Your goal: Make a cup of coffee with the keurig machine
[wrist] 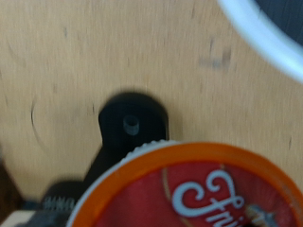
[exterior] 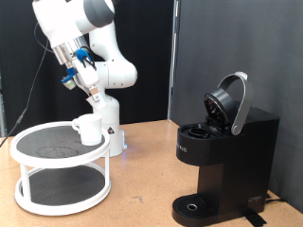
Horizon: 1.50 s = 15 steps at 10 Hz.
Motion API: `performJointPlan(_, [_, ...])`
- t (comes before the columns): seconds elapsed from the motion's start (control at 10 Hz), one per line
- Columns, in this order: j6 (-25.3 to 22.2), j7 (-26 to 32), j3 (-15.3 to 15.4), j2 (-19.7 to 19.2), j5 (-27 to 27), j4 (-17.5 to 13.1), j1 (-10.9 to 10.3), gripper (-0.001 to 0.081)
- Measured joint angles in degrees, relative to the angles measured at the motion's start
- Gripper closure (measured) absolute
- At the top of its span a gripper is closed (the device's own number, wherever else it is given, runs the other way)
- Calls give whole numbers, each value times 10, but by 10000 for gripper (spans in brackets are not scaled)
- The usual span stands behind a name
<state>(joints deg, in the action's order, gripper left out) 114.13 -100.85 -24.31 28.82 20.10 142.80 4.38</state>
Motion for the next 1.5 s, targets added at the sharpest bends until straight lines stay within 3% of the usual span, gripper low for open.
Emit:
performJointPlan(0.3, [-86,7,-6,-9,91,-39,-40,418])
performJointPlan(0.6, [-130,-23,11,-34,109,-81,-70,418])
performJointPlan(0.8, [-124,-53,36,-56,112,-102,-82,418])
performJointPlan(1.0, [-71,-90,66,-74,111,-110,-83,418])
performJointPlan(1.5, [-96,-87,71,-80,157,-130,-98,418])
